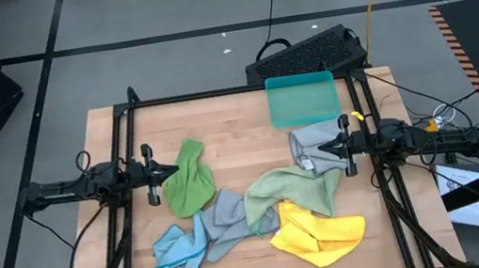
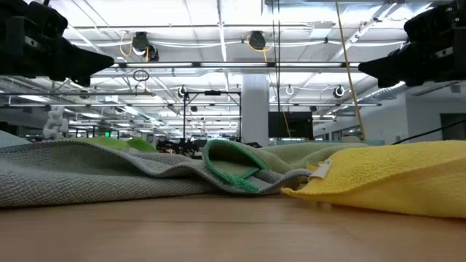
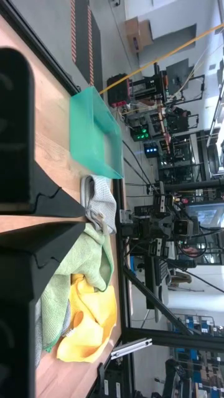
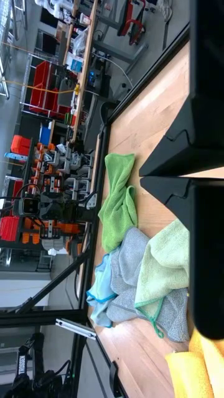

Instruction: Fold microfiber towels

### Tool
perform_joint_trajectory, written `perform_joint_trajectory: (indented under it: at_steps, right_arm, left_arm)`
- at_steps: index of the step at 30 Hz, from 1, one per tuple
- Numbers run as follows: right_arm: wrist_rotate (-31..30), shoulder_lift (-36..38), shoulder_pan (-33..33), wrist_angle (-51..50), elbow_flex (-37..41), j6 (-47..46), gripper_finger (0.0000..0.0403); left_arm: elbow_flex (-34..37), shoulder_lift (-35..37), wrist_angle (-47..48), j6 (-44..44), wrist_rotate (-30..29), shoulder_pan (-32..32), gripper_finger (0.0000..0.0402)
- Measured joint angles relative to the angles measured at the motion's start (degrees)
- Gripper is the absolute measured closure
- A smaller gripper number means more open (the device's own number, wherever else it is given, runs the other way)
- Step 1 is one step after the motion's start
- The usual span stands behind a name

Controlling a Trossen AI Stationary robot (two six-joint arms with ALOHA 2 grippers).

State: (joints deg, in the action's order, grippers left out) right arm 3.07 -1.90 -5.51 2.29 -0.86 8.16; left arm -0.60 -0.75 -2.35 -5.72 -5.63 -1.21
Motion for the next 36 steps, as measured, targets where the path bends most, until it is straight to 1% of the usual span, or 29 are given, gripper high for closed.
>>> perform_joint_trajectory:
  at_steps: [19, 22, 24, 27, 28, 32, 36]
  right_arm:
    - [0.02, -0.01, 0.01, 0.1, 0.0, 0.0, 0.0401]
    - [0.04, -0.01, 0.01, 2.07, 0.01, 0.02, 0.0401]
    - [0.1, 0.01, 0.01, 3.39, 0.02, -4.09, 0.0401]
    - [0.0, 0.01, -0.01, 3.57, 0.01, -14.79, 0.0401]
    - [-0.18, 0.01, 0.01, 3.77, 0.0, -15.81, 0.0401]
    - [-0.55, -0.25, 0.01, 4.44, -0.57, -14.22, 0.0401]
    - [-0.08, -1.93, 0.01, 4.4, -2.41, -16.55, 0.0401]
  left_arm:
    - [0.0, 0.02, 0.0, 0.0, 0.01, 0.01, 0.0376]
    - [0.0, 0.02, 0.0, 0.0, 0.0, 0.0, 0.0376]
    - [-0.01, 0.0, 0.0, 0.0, 0.0, 0.01, 0.0376]
    - [-0.01, 0.02, 0.0, 0.0, 0.0, 0.01, 0.0376]
    - [-0.02, 0.0, 0.0, 0.0, 0.0, 0.0, 0.0376]
    - [-0.02, 0.02, 0.0, 0.0, 0.02, 0.0, 0.0376]
    - [0.0, 0.02, -0.06, 0.0, 0.02, 0.0, 0.0376]
